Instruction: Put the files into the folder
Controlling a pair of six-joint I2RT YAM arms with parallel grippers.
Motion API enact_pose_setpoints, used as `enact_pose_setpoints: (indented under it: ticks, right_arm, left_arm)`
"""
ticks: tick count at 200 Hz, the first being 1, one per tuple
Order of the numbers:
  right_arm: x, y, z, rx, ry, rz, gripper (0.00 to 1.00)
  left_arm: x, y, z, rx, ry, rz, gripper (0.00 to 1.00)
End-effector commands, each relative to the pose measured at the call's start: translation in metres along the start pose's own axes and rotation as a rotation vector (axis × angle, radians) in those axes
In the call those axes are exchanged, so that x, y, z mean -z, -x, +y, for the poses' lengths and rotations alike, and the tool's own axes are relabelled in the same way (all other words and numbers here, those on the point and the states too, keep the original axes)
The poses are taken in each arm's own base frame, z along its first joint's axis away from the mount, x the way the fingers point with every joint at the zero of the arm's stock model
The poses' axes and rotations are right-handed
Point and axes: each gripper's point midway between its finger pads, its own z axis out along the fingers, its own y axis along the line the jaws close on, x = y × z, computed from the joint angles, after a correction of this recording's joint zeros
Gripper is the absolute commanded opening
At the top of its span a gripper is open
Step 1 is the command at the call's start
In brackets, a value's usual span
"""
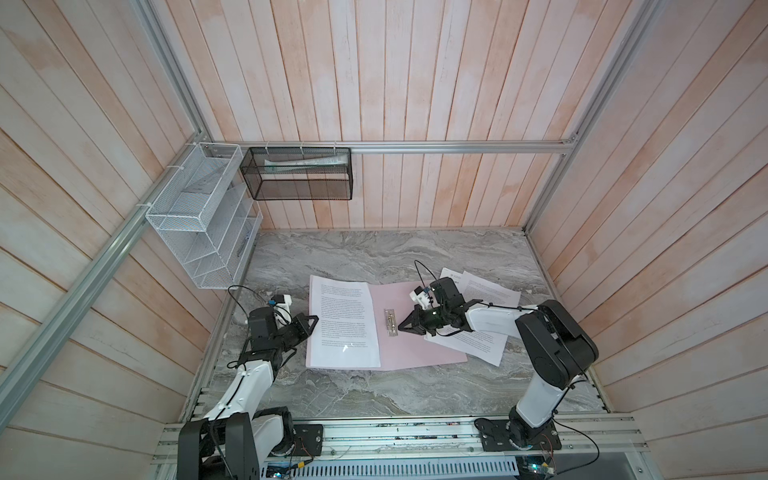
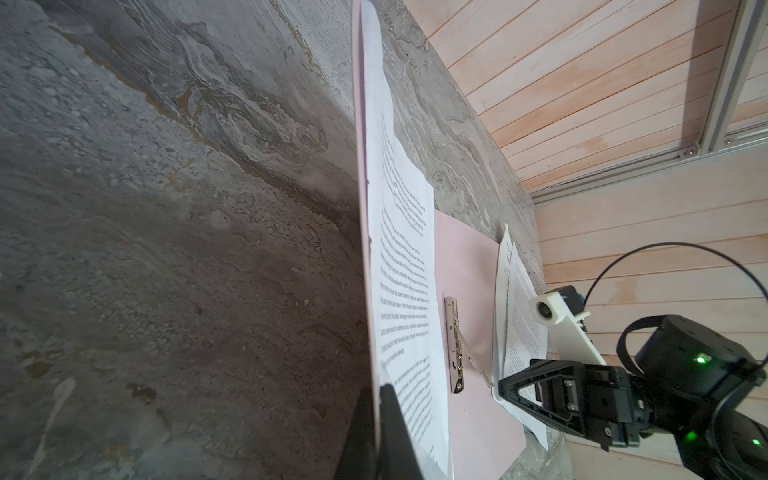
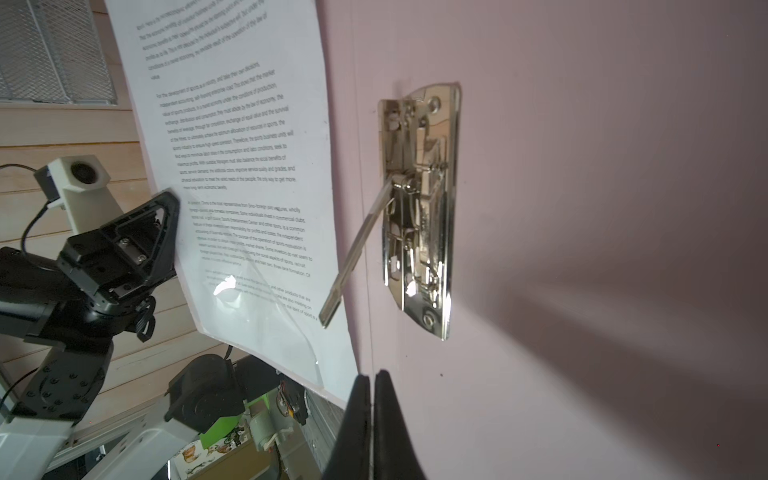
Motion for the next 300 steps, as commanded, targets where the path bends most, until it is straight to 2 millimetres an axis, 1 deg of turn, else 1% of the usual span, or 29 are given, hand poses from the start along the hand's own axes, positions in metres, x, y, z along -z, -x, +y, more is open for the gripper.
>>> enact_pose_setpoints:
  ticks: [1, 42, 60, 93, 113, 129, 149, 165, 177, 195, 211, 221, 234, 248, 257, 274, 292, 300]
  right_arm:
    - [-0.010, -0.001, 0.005, 0.027, 0.013, 0.014, 0.04]
    - [-0.028, 0.001, 0.021, 0.063, 0.032, 0.059, 0.03]
    - [-0.037, 0.008, 0.025, 0.075, 0.039, 0.079, 0.03]
    - [-0.039, 0.045, 0.029, 0.084, 0.041, 0.031, 0.03]
    - [-0.037, 0.074, 0.037, 0.100, 0.044, -0.011, 0.03]
    - [-0.035, 0.099, 0.037, 0.104, 0.042, -0.044, 0.03]
    - [-0.021, 0.128, 0.038, 0.124, 0.013, -0.091, 0.04]
    - [-0.004, 0.140, 0.042, 0.145, 0.001, -0.139, 0.04]
    - [0.007, 0.143, 0.041, 0.162, -0.024, -0.167, 0.04]
    - [0.014, 0.137, 0.029, 0.155, -0.067, -0.175, 0.04]
    - [0.013, 0.127, 0.017, 0.133, -0.073, -0.167, 0.04]
    - [0.012, 0.121, 0.005, 0.110, -0.095, -0.158, 0.04]
    - [0.010, 0.116, -0.009, 0.097, -0.142, -0.157, 0.04]
    - [0.013, 0.115, -0.023, 0.092, -0.208, -0.169, 0.05]
    - [0.016, 0.115, -0.032, 0.092, -0.264, -0.179, 0.05]
    - [0.025, 0.114, -0.048, 0.098, -0.365, -0.197, 0.05]
    - [0.036, 0.115, -0.060, 0.117, -0.451, -0.222, 0.05]
    - [0.038, 0.114, -0.060, 0.128, -0.459, -0.223, 0.05]
  left_arm:
    - [0.003, 0.011, -0.007, -0.043, -0.008, -0.032, 0.00]
    - [0.003, 0.012, -0.008, -0.050, -0.014, -0.036, 0.00]
    - [0.002, 0.011, -0.008, -0.048, -0.019, -0.034, 0.00]
    - [0.002, 0.010, -0.009, -0.047, -0.026, -0.031, 0.00]
    - [0.003, 0.010, -0.009, -0.049, -0.026, -0.034, 0.00]
    - [0.003, 0.011, -0.011, -0.051, -0.030, -0.035, 0.00]
    - [0.004, 0.012, -0.011, -0.050, -0.024, -0.037, 0.00]
    - [0.006, 0.017, -0.012, -0.054, -0.008, -0.047, 0.00]
    - [0.008, 0.023, -0.012, -0.060, 0.013, -0.060, 0.00]
    - [0.011, 0.037, -0.014, -0.065, 0.054, -0.086, 0.00]
    - [0.013, 0.053, -0.018, -0.088, 0.083, -0.109, 0.00]
    - [0.012, 0.063, -0.019, -0.093, 0.105, -0.112, 0.00]
    - [0.010, 0.073, -0.019, -0.101, 0.127, -0.102, 0.00]
    - [0.006, 0.081, -0.025, -0.121, 0.115, -0.095, 0.00]
    - [0.002, 0.085, -0.029, -0.136, 0.097, -0.079, 0.00]
    - [-0.007, 0.084, -0.031, -0.144, 0.071, -0.027, 0.00]
    - [-0.012, 0.080, -0.034, -0.153, 0.042, 0.009, 0.00]
    - [-0.013, 0.078, -0.037, -0.159, 0.026, 0.015, 0.00]
